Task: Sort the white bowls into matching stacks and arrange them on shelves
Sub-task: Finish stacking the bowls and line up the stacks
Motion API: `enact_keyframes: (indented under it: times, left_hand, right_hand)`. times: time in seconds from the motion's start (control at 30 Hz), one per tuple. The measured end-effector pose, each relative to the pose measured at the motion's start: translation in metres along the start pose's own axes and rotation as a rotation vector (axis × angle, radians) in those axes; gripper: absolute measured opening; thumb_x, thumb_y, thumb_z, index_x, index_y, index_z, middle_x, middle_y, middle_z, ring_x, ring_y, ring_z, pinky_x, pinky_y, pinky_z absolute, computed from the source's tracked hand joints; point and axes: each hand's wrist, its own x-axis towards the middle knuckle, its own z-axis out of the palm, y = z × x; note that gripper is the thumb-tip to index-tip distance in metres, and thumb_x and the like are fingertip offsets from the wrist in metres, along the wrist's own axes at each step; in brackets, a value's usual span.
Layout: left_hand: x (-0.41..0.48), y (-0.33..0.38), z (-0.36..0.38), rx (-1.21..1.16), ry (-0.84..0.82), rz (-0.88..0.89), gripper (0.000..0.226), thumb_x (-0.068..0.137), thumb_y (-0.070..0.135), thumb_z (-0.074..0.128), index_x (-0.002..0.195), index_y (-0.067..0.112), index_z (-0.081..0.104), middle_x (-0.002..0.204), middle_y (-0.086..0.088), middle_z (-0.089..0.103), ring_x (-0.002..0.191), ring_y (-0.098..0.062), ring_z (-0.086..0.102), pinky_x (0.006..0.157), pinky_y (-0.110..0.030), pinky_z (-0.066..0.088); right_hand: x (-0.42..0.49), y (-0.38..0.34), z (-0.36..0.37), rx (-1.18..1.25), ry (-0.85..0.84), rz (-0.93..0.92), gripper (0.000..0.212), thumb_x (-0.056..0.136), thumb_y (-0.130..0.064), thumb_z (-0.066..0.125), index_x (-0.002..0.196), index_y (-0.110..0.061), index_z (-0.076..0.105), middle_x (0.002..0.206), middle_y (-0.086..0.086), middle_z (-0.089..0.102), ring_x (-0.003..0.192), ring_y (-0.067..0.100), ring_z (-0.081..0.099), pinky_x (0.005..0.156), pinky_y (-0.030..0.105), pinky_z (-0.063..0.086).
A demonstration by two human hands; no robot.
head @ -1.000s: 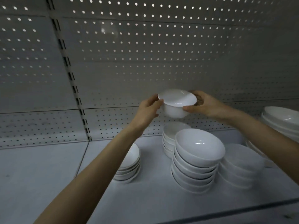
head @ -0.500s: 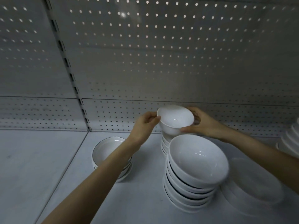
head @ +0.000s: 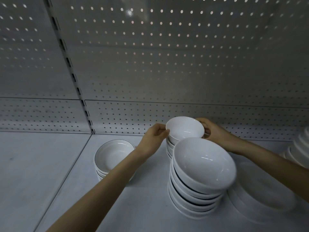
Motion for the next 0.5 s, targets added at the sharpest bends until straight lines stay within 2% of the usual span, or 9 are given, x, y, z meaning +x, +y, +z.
enact_keyframes:
  times: [0.13, 0.2, 0.4, 0.5]
  left_hand:
    - [-0.001, -0.005, 0.004, -0.011, -0.017, -0.035, 0.018, 0.097, 0.017, 0.049, 0.111, 0.008, 0.056, 0.113, -0.008, 0.065, 0.103, -0.021, 0.061, 0.097, -0.034, 0.047]
    - [-0.001, -0.006, 0.004, -0.025, -0.020, -0.050, 0.017, 0.098, 0.017, 0.049, 0.111, 0.009, 0.055, 0.115, -0.011, 0.064, 0.109, -0.025, 0.060, 0.101, -0.042, 0.046]
    - [-0.005, -0.004, 0.002, 0.013, -0.063, -0.041, 0.032, 0.099, 0.019, 0.045, 0.129, 0.008, 0.051, 0.127, -0.007, 0.059, 0.116, -0.021, 0.055, 0.105, -0.041, 0.042]
    - [-0.011, -0.004, -0.006, 0.070, -0.073, -0.010, 0.032, 0.101, 0.014, 0.039, 0.130, 0.009, 0.051, 0.131, -0.007, 0.056, 0.121, -0.022, 0.052, 0.108, -0.043, 0.038]
  right_hand:
    - [-0.005, 0.003, 0.001, -0.044, -0.011, 0.012, 0.068, 0.074, -0.009, 0.076, 0.128, -0.022, 0.038, 0.124, -0.004, 0.050, 0.116, 0.012, 0.051, 0.097, 0.028, 0.043]
    - [-0.007, 0.002, 0.001, -0.046, -0.019, 0.009, 0.070, 0.075, -0.010, 0.075, 0.132, -0.020, 0.036, 0.128, -0.002, 0.049, 0.119, 0.013, 0.050, 0.101, 0.031, 0.042]
    - [-0.010, -0.004, -0.002, -0.046, -0.083, 0.046, 0.069, 0.078, -0.012, 0.072, 0.130, -0.030, 0.031, 0.131, -0.009, 0.043, 0.125, 0.009, 0.042, 0.100, 0.026, 0.038]
    - [-0.013, -0.011, -0.008, -0.073, -0.096, 0.076, 0.064, 0.081, -0.010, 0.068, 0.129, -0.031, 0.032, 0.133, -0.010, 0.042, 0.127, 0.007, 0.040, 0.103, 0.025, 0.035]
